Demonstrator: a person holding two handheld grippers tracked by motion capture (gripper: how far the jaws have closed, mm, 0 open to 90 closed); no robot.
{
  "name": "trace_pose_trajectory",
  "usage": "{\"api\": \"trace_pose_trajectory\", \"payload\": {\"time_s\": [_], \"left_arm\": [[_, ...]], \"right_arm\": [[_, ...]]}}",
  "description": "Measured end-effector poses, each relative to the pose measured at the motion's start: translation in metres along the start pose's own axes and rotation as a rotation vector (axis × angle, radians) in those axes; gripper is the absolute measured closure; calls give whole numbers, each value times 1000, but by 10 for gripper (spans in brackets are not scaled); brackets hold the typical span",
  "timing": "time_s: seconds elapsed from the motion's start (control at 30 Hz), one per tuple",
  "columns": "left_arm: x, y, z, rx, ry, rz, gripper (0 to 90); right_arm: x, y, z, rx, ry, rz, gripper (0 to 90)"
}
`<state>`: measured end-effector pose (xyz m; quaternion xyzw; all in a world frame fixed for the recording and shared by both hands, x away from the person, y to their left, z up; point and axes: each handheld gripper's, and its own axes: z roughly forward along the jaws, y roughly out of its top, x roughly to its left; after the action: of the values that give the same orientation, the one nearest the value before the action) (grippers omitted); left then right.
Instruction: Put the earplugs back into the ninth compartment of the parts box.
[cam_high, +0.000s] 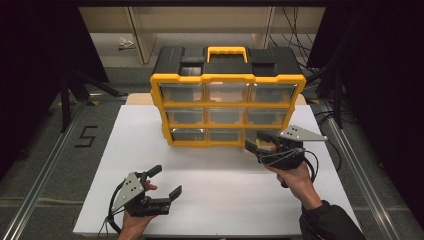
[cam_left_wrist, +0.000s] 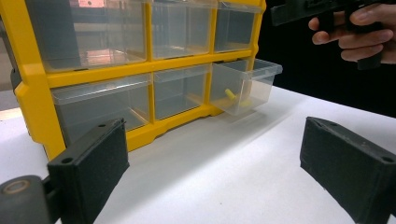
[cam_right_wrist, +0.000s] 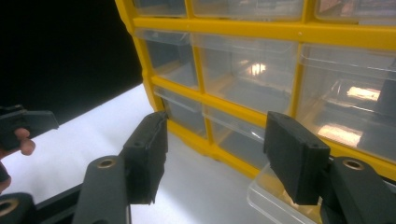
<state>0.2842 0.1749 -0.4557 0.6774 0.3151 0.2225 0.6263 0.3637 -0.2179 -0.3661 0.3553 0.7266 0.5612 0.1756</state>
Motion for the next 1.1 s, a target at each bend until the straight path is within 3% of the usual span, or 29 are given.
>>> {"api": "trace_pose_trajectory", "payload": {"time_s": [0.63, 1.1], "left_arm": [[0, 0, 1, 3, -7, -3, 75], [-1, 0, 0, 2, -8, -1, 75]], "right_arm": [[23, -19, -8, -93, 51, -39, 327], [31, -40, -15, -119, 48, -46, 327]]}}
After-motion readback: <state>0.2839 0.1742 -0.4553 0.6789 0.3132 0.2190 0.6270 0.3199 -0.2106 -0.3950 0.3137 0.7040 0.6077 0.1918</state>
